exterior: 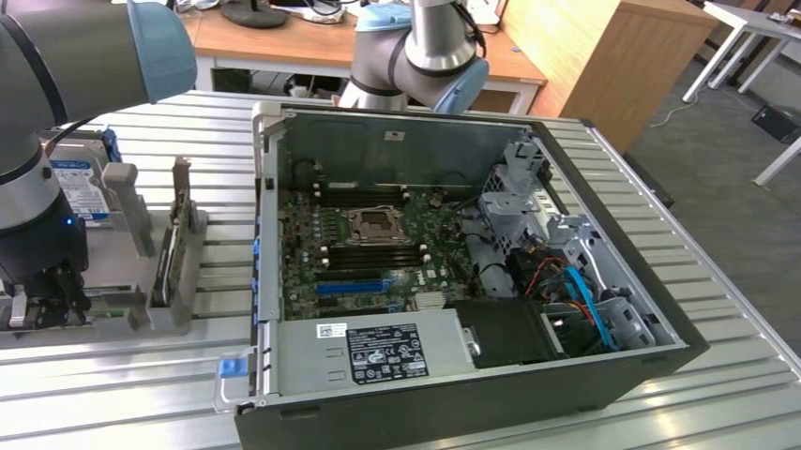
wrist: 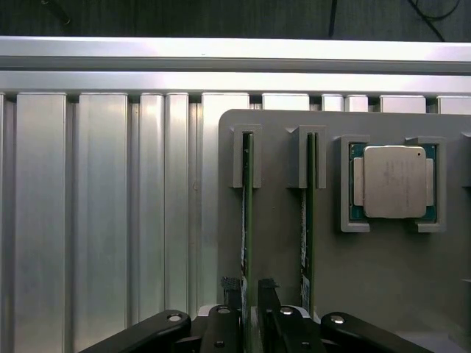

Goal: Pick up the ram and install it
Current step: 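Pick up the ram and move it above insertion slot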

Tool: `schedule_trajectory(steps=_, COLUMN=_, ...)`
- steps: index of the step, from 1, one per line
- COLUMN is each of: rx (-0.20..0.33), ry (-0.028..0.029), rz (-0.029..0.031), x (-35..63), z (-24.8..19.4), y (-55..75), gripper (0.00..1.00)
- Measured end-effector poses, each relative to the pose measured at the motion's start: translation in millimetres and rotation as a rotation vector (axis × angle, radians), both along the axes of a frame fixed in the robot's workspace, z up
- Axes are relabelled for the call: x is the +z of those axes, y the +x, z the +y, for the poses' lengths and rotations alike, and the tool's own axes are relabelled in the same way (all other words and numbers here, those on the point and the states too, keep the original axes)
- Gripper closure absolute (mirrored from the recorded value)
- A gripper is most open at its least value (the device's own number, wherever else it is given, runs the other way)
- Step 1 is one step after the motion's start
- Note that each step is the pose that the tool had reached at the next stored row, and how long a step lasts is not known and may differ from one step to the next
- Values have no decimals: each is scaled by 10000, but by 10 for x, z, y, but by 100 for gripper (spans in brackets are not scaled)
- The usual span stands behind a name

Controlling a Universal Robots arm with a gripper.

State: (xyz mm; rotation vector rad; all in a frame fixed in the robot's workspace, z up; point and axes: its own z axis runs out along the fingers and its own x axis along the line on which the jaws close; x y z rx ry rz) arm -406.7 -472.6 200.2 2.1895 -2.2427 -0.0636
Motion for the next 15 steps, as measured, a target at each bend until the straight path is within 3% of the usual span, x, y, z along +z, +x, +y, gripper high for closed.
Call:
schedule_trajectory(steps=3, rx=0, ry=1, rz=0, x=0, z=0, y=0, gripper=77)
schedule_trajectory(steps=4, rx=0, ry=0, rz=0, x=0, z=0, y=0, gripper=84)
schedule_trajectory(steps=6, rx=0, ry=0, rz=1, x=0, z=0, y=0, gripper=88)
schedule_trajectory(steps=15, rx=0, ry=0, rz=0, x=0, z=0, y=0, gripper=88)
